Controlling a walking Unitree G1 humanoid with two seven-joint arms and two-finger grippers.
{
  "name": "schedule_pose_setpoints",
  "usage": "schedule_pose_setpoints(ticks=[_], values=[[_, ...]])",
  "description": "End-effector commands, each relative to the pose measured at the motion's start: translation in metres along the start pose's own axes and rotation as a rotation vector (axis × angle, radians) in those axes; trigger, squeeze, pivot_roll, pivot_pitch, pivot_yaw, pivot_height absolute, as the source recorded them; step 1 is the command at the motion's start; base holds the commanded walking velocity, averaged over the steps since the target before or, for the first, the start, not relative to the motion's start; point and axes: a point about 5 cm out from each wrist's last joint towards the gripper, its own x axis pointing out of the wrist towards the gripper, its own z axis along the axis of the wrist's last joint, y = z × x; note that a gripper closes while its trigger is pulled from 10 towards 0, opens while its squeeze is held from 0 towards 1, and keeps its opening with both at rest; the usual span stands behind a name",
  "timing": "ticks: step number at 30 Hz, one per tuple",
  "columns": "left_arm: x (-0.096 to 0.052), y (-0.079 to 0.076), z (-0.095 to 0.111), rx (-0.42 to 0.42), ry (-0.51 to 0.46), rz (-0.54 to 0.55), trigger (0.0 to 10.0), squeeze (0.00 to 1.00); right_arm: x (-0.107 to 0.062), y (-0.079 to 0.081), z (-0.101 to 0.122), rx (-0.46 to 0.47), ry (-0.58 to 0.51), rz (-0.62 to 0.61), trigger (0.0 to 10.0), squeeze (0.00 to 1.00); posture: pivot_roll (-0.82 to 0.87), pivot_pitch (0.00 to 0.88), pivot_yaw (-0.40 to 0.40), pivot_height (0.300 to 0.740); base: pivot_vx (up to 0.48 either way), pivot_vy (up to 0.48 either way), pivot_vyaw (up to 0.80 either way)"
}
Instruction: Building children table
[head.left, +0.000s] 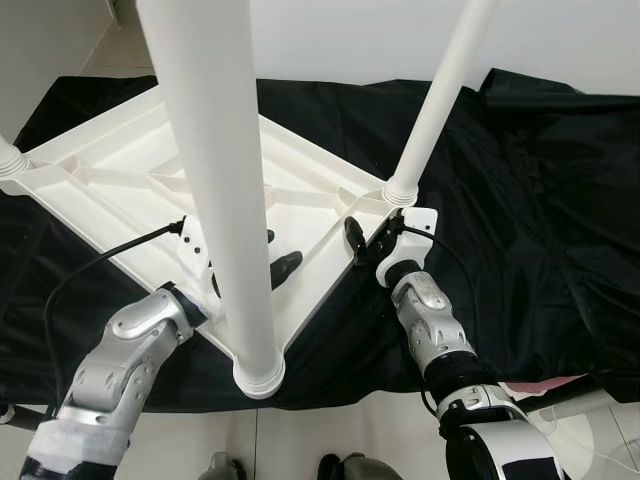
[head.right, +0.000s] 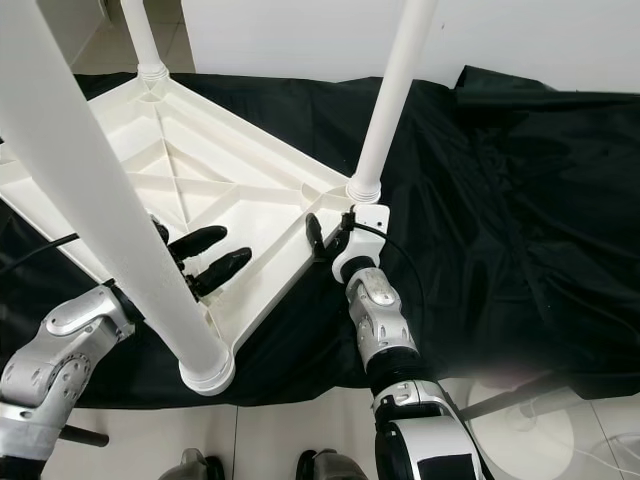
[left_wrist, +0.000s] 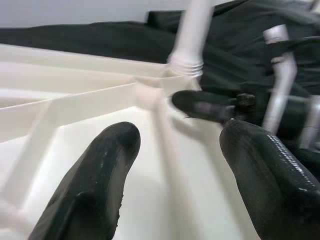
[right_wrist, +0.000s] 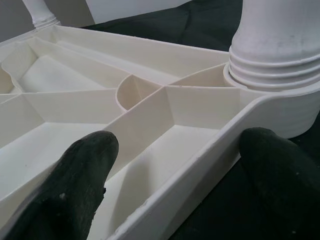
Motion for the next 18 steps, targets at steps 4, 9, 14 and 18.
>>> schedule_pose_setpoints(ticks=[4,9,14,18], values=[[0.0,0.019,-0.003,0.039,0.049,0.13,10.0,0.0,-0.011,-0.01,0.004,0.009,-0.09,-0.053,10.0,0.0,-0.01,0.17,-0.026,0.74,0.0,0.0,0.0],[-0.005,0.037,-0.003,0.079,0.098,0.18,10.0,0.0,-0.035,-0.019,0.011,0.004,-0.199,-0.089,10.0,0.0,-0.03,0.173,-0.015,0.74,0.0,0.0,0.0],[-0.02,0.052,0.0,0.138,0.14,0.154,10.0,0.0,-0.062,-0.029,0.017,-0.027,-0.213,-0.088,10.0,0.0,-0.03,0.184,-0.004,0.74,0.0,0.0,0.0],[-0.035,0.068,0.003,0.15,0.199,0.127,10.0,0.0,-0.081,-0.043,0.022,-0.054,-0.21,-0.099,10.0,0.0,-0.03,0.189,0.0,0.74,0.0,0.0,0.0]])
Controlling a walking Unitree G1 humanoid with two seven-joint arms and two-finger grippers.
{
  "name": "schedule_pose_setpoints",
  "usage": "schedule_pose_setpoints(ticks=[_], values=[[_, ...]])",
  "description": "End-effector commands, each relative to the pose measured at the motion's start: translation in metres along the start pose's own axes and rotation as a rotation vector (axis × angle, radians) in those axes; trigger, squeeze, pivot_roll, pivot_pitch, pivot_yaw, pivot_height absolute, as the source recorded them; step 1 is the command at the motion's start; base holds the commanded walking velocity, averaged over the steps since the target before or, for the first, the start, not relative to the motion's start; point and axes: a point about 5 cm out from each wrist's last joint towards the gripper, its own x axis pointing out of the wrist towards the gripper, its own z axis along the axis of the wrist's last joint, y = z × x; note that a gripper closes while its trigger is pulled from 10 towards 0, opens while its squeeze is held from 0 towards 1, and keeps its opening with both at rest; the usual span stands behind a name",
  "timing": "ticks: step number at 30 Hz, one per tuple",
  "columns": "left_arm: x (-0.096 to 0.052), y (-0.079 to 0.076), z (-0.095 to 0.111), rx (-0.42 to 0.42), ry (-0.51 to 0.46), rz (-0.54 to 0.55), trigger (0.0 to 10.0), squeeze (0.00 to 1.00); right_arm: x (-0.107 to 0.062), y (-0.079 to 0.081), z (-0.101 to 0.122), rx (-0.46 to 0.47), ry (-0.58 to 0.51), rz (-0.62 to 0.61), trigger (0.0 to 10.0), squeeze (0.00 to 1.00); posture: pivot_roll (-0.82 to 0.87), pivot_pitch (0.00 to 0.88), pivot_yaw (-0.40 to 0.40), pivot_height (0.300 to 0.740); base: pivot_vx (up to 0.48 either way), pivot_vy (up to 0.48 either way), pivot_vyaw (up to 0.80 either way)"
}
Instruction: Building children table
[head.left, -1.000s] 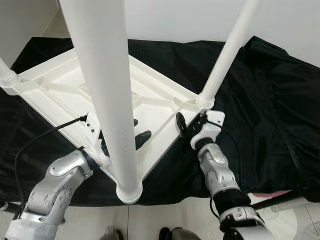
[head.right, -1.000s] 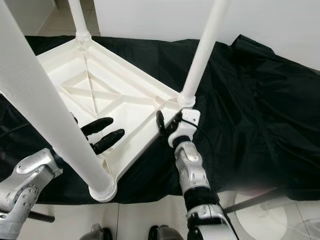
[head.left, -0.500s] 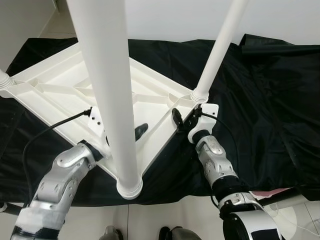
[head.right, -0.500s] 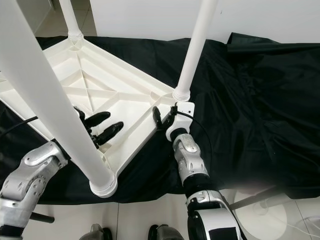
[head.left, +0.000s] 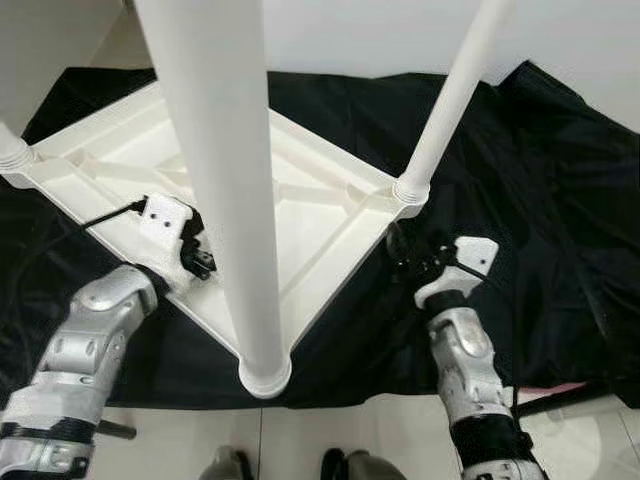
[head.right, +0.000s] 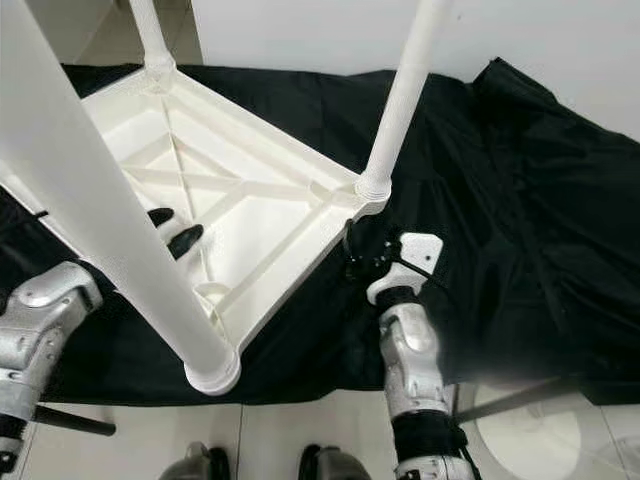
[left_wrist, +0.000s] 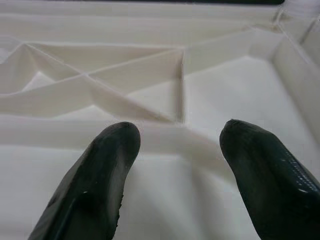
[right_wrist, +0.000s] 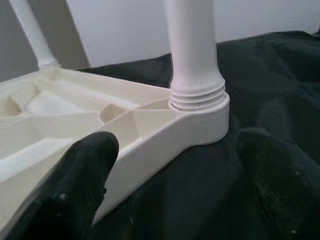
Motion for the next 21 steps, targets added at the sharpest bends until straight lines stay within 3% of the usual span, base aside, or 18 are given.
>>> schedule_pose_setpoints(ticks=[1,4,5,6,9,11,13,15,16,17,18,21], values=[[-0.006,0.005,-0.002,0.002,0.021,-0.054,10.0,0.0,-0.007,-0.009,0.004,-0.001,0.007,-0.016,10.0,0.0,-0.03,0.188,0.0,0.74,0.0,0.0,0.0],[-0.008,0.009,-0.001,-0.004,0.023,-0.069,10.0,0.0,-0.011,-0.012,0.007,0.008,0.003,-0.019,10.0,0.0,-0.03,0.184,0.002,0.74,0.0,0.0,0.0],[-0.01,0.012,-0.001,-0.015,0.029,-0.088,10.0,0.69,-0.014,-0.014,0.009,0.023,0.0,-0.019,10.0,0.0,-0.03,0.184,0.002,0.74,0.0,0.0,0.0],[-0.013,0.013,-0.001,-0.037,0.03,-0.115,10.0,1.0,-0.016,-0.015,0.01,0.029,0.0,-0.015,10.0,0.0,-0.03,0.184,0.002,0.74,0.0,0.0,0.0],[-0.015,0.014,-0.001,-0.052,0.029,-0.135,10.0,1.0,-0.018,-0.016,0.011,0.032,0.003,-0.012,10.0,0.0,-0.03,0.184,0.002,0.74,0.0,0.0,0.0],[-0.02,0.011,-0.001,-0.047,0.043,-0.229,10.0,1.0,-0.021,-0.016,0.01,0.03,0.023,0.006,10.0,0.0,-0.02,0.176,-0.002,0.74,0.0,0.0,0.0],[-0.021,0.011,-0.001,-0.04,0.048,-0.255,10.0,1.0,-0.022,-0.016,0.01,0.029,0.031,0.012,10.0,0.0,-0.02,0.176,-0.002,0.74,0.0,0.0,0.0],[-0.022,0.008,-0.001,0.033,0.085,-0.322,10.0,1.0,-0.024,-0.017,0.009,0.015,0.051,0.026,10.0,0.0,-0.02,0.166,-0.001,0.74,0.0,0.0,0.0],[-0.025,0.006,-0.002,0.045,0.116,-0.388,10.0,1.0,-0.024,-0.018,0.009,0.011,0.059,0.03,10.0,0.0,-0.02,0.165,0.002,0.74,0.0,0.0,0.0],[-0.025,0.006,-0.002,0.045,0.116,-0.388,10.0,1.0,-0.024,-0.018,0.009,0.011,0.059,0.03,10.0,0.0,-0.02,0.165,0.002,0.74,0.0,0.0,0.0],[-0.029,0.004,-0.003,0.035,0.14,-0.449,10.0,0.0,-0.024,-0.018,0.009,0.006,0.064,0.033,10.0,0.0,-0.02,0.165,0.002,0.74,0.0,0.0,0.0],[-0.032,0.004,-0.004,0.021,0.152,-0.486,10.0,0.0,-0.024,-0.019,0.01,0.004,0.067,0.035,10.0,0.0,-0.02,0.165,0.002,0.74,0.0,0.0,0.0]])
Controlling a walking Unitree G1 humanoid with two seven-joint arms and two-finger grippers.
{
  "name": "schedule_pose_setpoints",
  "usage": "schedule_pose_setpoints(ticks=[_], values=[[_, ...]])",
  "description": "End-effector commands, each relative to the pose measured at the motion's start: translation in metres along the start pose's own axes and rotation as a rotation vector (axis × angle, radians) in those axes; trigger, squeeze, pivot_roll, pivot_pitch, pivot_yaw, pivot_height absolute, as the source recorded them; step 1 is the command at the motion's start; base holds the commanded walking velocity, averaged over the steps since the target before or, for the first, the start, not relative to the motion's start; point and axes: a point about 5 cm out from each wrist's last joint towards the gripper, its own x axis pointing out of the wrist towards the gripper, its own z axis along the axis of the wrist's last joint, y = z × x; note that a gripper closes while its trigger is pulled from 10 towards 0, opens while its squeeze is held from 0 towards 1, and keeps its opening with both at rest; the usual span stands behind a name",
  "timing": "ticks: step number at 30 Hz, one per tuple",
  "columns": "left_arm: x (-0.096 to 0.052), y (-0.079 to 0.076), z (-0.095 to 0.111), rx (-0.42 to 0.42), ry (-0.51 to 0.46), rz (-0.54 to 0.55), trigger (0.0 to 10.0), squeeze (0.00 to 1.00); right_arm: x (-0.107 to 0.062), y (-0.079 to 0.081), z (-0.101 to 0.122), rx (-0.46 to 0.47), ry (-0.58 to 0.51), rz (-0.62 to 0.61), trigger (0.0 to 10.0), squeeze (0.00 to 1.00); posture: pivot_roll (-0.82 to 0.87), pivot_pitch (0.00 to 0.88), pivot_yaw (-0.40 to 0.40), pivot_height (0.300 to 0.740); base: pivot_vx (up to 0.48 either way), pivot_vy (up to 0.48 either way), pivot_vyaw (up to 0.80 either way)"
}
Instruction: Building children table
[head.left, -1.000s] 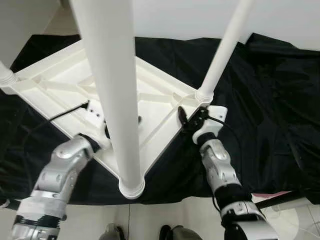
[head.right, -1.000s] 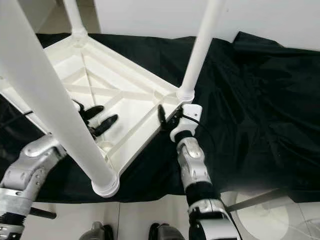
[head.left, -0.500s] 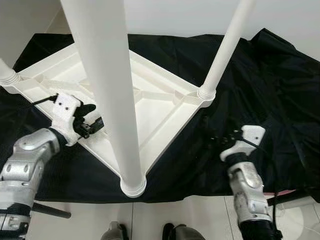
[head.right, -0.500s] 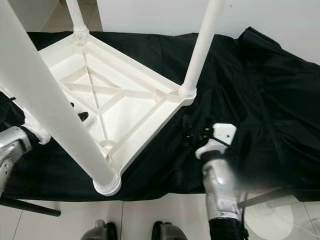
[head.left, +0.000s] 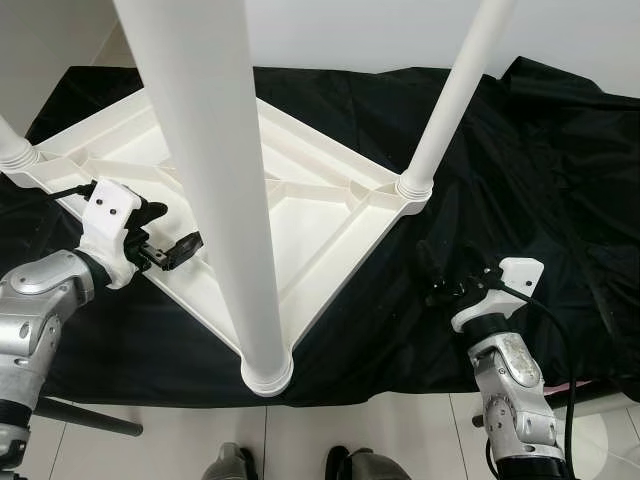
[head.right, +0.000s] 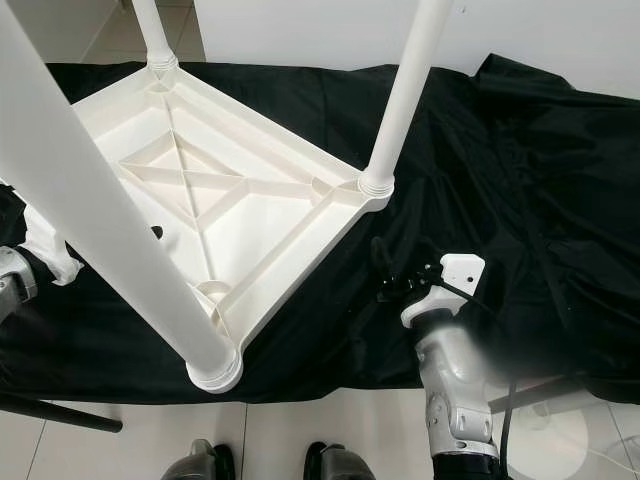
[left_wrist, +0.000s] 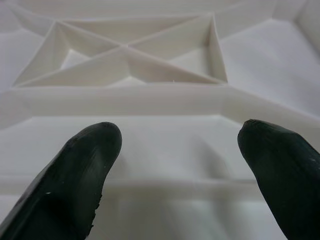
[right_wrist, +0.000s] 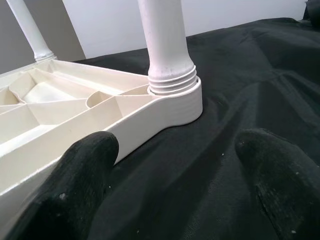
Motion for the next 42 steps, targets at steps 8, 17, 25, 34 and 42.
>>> schedule_pose_setpoints(ticks=[8,17,25,34,42], values=[[-0.015,-0.026,0.005,0.038,0.077,-0.621,10.0,0.0,-0.005,-0.003,-0.003,-0.027,0.044,0.035,10.0,0.0,-0.02,0.156,0.015,0.74,0.0,0.0,0.0],[-0.007,-0.023,0.0,0.11,0.106,-0.584,10.0,0.0,-0.005,-0.001,0.001,-0.039,0.038,0.053,10.0,0.0,-0.02,0.159,0.023,0.74,0.0,0.0,0.0],[-0.007,-0.029,0.019,-0.043,-0.098,-0.476,10.0,0.0,0.009,0.009,-0.007,-0.096,0.1,0.02,10.0,0.0,-0.03,0.168,0.023,0.74,0.0,0.0,0.0],[0.015,-0.041,0.042,-0.178,-0.319,-0.27,10.0,0.0,0.04,0.031,-0.02,-0.071,0.151,-0.035,10.0,0.0,-0.01,0.183,-0.003,0.74,0.0,0.0,0.0],[0.025,-0.047,0.041,-0.168,-0.354,-0.124,10.0,0.0,0.053,0.033,-0.025,-0.067,0.166,-0.095,10.0,0.0,0.02,0.187,-0.018,0.74,0.0,0.0,0.0]])
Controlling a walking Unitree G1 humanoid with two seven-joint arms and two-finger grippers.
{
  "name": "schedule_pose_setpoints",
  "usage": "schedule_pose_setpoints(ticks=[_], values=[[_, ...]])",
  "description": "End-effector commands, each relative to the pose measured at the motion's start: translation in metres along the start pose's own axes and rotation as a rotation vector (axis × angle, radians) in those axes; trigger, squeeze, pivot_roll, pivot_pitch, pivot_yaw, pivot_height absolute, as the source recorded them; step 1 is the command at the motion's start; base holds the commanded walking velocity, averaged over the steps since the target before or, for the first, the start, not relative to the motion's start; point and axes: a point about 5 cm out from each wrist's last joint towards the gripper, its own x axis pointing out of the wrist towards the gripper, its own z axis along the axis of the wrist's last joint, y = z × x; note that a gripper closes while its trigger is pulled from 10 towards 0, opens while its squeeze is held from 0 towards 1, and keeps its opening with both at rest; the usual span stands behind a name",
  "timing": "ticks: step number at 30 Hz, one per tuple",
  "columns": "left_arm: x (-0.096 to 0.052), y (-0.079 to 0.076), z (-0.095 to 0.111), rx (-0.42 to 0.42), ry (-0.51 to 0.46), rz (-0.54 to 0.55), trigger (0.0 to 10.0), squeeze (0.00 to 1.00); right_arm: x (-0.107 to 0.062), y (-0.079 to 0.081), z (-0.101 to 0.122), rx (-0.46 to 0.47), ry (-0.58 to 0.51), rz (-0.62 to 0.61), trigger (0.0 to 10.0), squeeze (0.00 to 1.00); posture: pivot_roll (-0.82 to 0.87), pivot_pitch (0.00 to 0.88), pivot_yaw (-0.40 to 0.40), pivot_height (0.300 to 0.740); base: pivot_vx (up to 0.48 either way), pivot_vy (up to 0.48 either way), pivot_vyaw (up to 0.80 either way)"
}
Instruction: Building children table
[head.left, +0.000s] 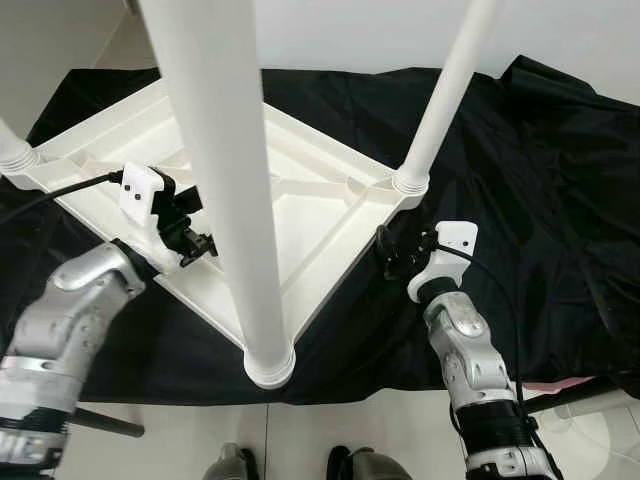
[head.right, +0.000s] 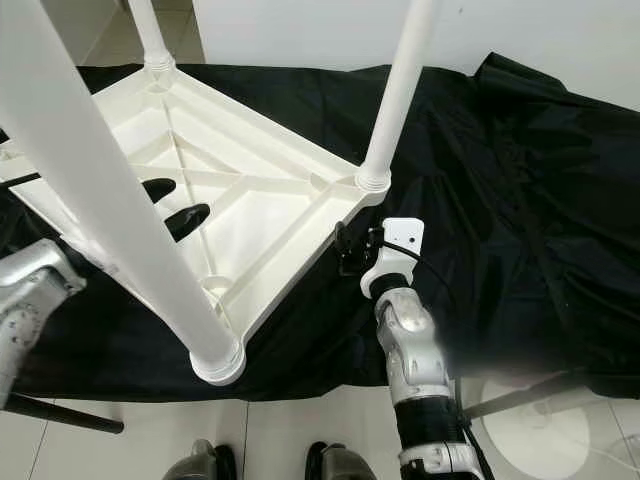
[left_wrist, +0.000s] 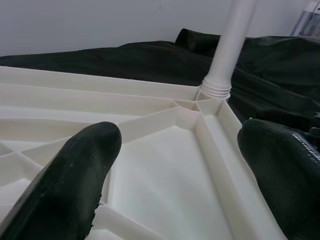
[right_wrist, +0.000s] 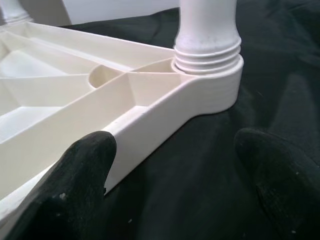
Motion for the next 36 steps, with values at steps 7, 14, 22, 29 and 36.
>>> schedule_pose_setpoints(ticks=[7,14,22,29,36], values=[[0.007,-0.017,0.017,0.042,-0.052,0.027,10.0,0.0,0.013,-0.016,-0.011,-0.012,0.069,-0.131,10.0,0.0,0.03,0.192,-0.024,0.74,0.0,0.0,0.0],[0.008,-0.035,0.022,0.041,-0.08,-0.011,10.0,0.0,0.03,-0.018,-0.005,-0.019,0.065,-0.141,10.0,0.0,0.04,0.202,-0.035,0.74,0.0,0.0,0.0],[0.007,-0.05,0.028,0.024,-0.104,-0.058,10.0,0.0,0.049,-0.007,0.003,-0.041,0.062,-0.074,10.0,0.0,0.04,0.21,-0.051,0.74,0.0,0.0,0.0],[0.011,-0.069,0.027,-0.014,-0.107,-0.093,10.0,0.0,0.067,0.024,0.006,-0.057,0.079,0.08,10.0,0.0,0.04,0.211,-0.055,0.74,0.0,0.0,0.0],[0.019,-0.08,0.027,-0.041,-0.12,-0.138,10.0,0.0,0.074,0.041,0.011,-0.06,0.066,0.121,10.0,0.0,0.03,0.21,-0.044,0.74,0.0,0.0,0.0]])
